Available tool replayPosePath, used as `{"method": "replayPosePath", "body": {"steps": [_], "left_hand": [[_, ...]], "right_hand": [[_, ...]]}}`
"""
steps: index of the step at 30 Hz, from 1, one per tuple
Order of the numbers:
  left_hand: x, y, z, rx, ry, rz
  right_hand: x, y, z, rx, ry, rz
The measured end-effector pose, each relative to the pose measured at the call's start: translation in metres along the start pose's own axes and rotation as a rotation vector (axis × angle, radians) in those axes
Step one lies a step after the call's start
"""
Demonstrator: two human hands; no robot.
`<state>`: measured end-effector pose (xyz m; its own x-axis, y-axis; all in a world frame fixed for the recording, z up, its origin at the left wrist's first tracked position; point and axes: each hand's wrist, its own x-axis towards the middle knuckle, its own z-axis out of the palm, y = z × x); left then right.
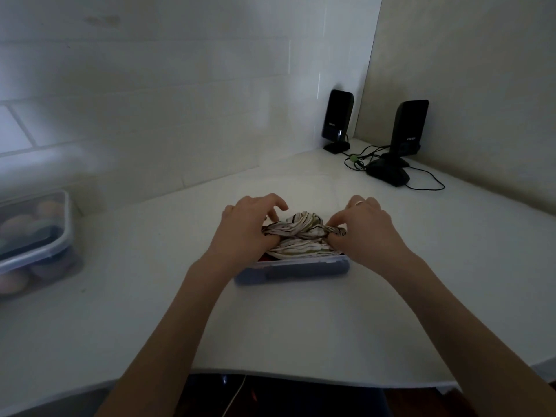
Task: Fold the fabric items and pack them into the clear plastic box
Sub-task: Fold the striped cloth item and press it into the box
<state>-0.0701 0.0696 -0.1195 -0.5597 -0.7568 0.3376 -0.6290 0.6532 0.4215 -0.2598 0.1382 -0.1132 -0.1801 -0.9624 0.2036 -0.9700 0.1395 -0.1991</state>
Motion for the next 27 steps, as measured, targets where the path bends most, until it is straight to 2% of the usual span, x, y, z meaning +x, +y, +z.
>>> {"method": "replayPosePath", "body": {"steps": [4,6,9,14,20,27], "left_hand": [[0.003,-0.006,-0.005,-0.064,0.018,0.22],[0.006,-0.004,-0.004,-0.022,-0.037,0.301],[0.01,0.001,-0.003,0.057,-0.144,0.377],[0.011,0.001,-0.003,0.203,-0.324,0.213],[0.007,0.011,-0.007,0.174,-0.306,0.091],[0.007,0.015,-0.01,0.155,-0.345,0.033]], "right_hand": [[0.003,0.0,-0.002,-0.003,0.0,-0.016],[0.002,-0.002,-0.003,0.018,0.027,-0.089],[0.004,-0.005,-0.006,0.05,-0.031,-0.219],[0.007,-0.001,-0.007,0.167,-0.134,-0.297],[0.01,0.002,-0.013,0.089,-0.198,-0.275],[0.009,0.0,-0.019,0.018,-0.409,-0.251]]}}
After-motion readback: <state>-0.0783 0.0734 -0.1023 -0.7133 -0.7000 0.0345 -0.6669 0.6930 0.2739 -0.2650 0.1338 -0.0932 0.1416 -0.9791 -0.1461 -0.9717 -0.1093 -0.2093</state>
